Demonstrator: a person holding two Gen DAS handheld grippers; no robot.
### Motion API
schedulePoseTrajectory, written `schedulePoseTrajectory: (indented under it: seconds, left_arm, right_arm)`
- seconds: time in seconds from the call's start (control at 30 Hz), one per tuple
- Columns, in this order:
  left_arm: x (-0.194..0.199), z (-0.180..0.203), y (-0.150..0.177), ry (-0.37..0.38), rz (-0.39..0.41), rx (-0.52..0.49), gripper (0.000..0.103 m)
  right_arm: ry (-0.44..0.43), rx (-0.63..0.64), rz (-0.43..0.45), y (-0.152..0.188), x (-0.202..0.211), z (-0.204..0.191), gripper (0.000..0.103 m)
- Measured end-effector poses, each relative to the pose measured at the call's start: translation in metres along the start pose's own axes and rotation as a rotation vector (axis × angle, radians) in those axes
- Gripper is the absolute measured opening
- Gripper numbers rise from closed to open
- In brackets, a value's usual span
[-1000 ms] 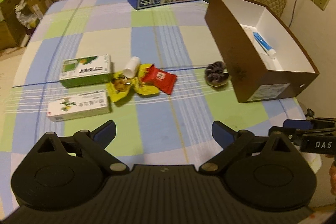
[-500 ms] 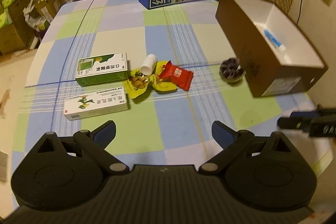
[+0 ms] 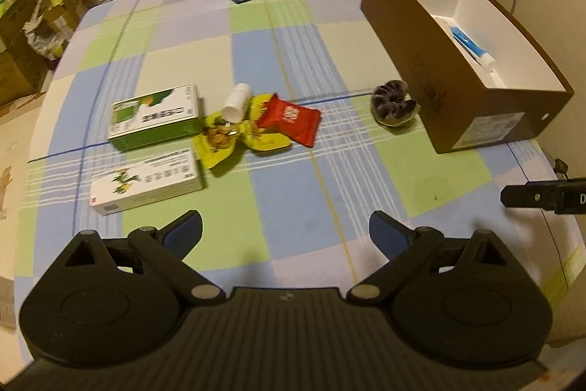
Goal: Organize objects
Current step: 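Lower the left tool onto the dark brown scrunchie and close it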
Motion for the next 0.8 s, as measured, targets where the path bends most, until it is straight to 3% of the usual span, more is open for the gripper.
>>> schedulePoseTrajectory:
  seconds: [0.27, 0.5, 0.8]
  left_arm:
    - [-0.025, 0.030, -0.003, 0.077, -0.027, -0.066, 0.096]
    - [-0.055, 0.055, -0.016, 0.145, 0.010, -0.150, 0.095]
    - [-0.113, 0.088, -0.043, 0.213, 0.010, -0.310, 0.094]
  right_arm:
    - [0.098, -0.029, -0.014, 0.005, 0.002, 0.035, 0.062]
    - [0.141, -0.098, -0.028, 0.013, 0.006, 0.068, 0.062]
    - [0.203, -0.199, -0.026, 0.018, 0.013, 0.111, 0.062]
Point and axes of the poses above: each gripper's, at about its wrist camera, not at the fingertips, and x roughly against the way its jaws point, z to its right, y to its underside, the point moved 5 cm from there along -x, roughly the way its jaws point, and after that the axes turned 15 degrees about x, right-handed, at the moved point
